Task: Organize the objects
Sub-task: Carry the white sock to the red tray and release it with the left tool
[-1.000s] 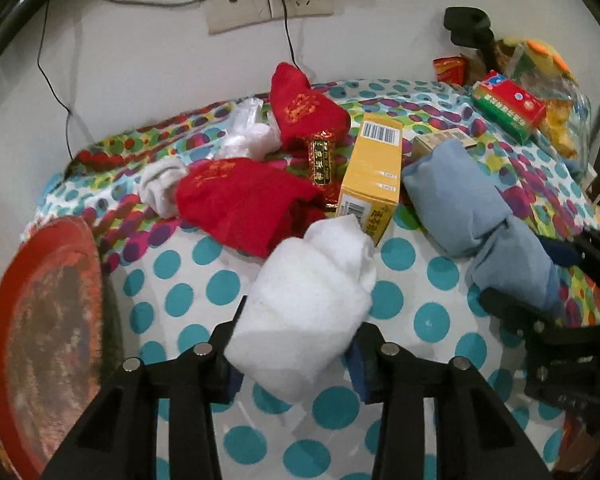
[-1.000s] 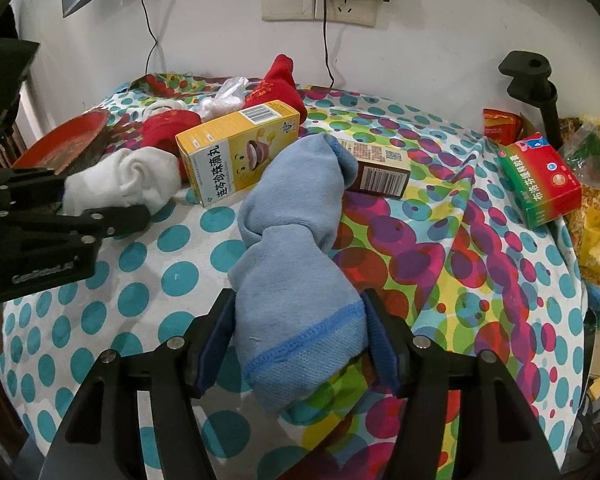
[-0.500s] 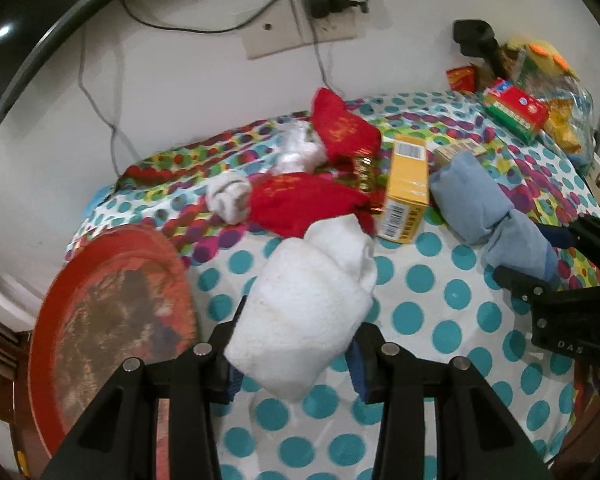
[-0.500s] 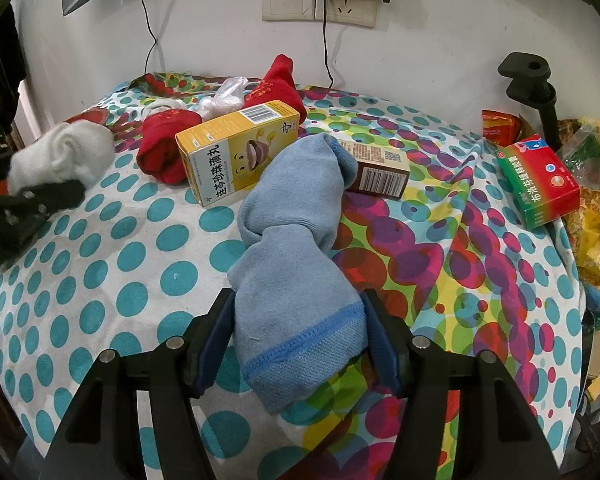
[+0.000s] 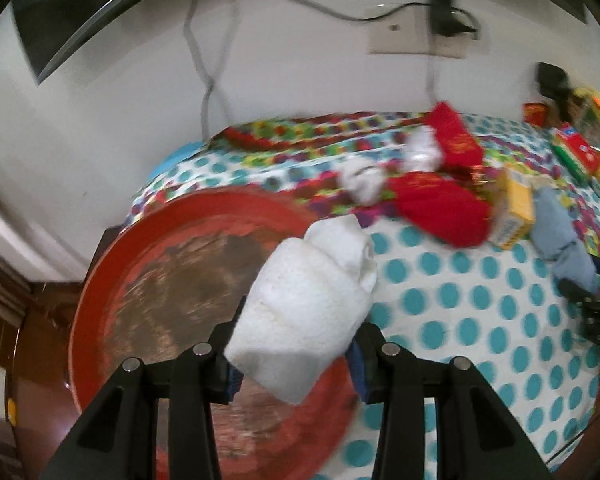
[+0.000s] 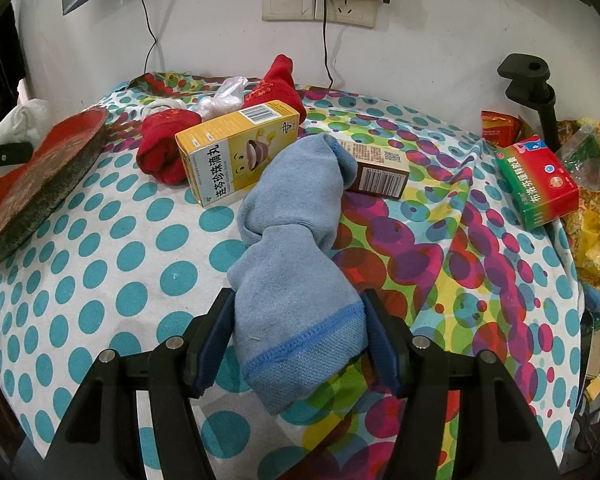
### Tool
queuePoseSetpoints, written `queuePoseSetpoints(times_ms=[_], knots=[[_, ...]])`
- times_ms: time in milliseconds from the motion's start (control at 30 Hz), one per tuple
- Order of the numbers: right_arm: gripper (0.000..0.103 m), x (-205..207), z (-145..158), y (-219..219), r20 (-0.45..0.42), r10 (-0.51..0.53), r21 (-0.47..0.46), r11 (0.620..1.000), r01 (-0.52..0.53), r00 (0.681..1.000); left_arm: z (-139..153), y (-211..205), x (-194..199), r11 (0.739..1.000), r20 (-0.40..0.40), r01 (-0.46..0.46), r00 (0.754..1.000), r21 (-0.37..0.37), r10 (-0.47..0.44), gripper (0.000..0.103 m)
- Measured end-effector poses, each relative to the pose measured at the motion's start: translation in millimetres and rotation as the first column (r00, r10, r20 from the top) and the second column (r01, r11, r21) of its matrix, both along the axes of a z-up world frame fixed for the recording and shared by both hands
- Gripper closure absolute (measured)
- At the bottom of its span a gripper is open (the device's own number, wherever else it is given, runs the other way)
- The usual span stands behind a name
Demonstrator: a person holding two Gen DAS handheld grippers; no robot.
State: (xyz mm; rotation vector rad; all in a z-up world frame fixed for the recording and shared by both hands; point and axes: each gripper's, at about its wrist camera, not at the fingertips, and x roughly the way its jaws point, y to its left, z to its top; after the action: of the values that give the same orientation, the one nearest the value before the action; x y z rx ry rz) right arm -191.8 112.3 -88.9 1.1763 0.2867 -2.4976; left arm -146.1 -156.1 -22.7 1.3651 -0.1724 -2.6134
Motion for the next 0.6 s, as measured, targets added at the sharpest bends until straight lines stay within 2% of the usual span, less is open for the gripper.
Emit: queuePoseSetpoints(times_ms=[233,467,600], knots=[[0.044,0.1,-0.1,0.0,0.0,0.001,0.0,1.0,-0.001,1.0,-6.9,-76.6,7.0,0.989,0.032,-0.144,0.989,0.043,0.143,0.061],[0.043,-0.2,0.2,1.0,-0.001,-0.001,0.004,1.0,0.001,1.0,-23.5,-142.1,20.9,0.959,0.088,-0.283,0.956,0.009,0.282,0.059],[0.041,-0.8,0.7,2.5,0.0,-0.003,0.005,1.0,0.003,1.0,-31.8,-164.7,28.6,0.947,0.105,-0.322,0.942,0.007,0.32,0.058]])
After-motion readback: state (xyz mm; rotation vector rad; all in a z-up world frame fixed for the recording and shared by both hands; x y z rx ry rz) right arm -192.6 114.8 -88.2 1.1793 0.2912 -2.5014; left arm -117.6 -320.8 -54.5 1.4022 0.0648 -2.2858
